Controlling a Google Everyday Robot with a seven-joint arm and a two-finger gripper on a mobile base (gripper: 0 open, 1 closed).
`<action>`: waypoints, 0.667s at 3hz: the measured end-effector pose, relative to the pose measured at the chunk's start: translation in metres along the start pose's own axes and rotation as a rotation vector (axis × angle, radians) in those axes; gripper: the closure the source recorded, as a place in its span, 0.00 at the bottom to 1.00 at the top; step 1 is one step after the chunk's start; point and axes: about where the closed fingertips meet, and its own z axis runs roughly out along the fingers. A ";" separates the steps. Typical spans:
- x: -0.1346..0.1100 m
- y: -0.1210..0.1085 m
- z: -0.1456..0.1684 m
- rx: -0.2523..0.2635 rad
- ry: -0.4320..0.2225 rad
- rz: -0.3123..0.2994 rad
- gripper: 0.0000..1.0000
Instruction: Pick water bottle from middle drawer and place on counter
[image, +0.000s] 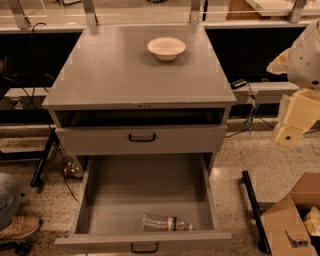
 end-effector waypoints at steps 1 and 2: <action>-0.006 0.019 0.090 -0.122 -0.083 0.005 0.00; -0.014 0.038 0.166 -0.193 -0.191 0.044 0.00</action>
Offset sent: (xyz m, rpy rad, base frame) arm 0.0296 0.0771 -0.2483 0.3929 0.1660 0.0471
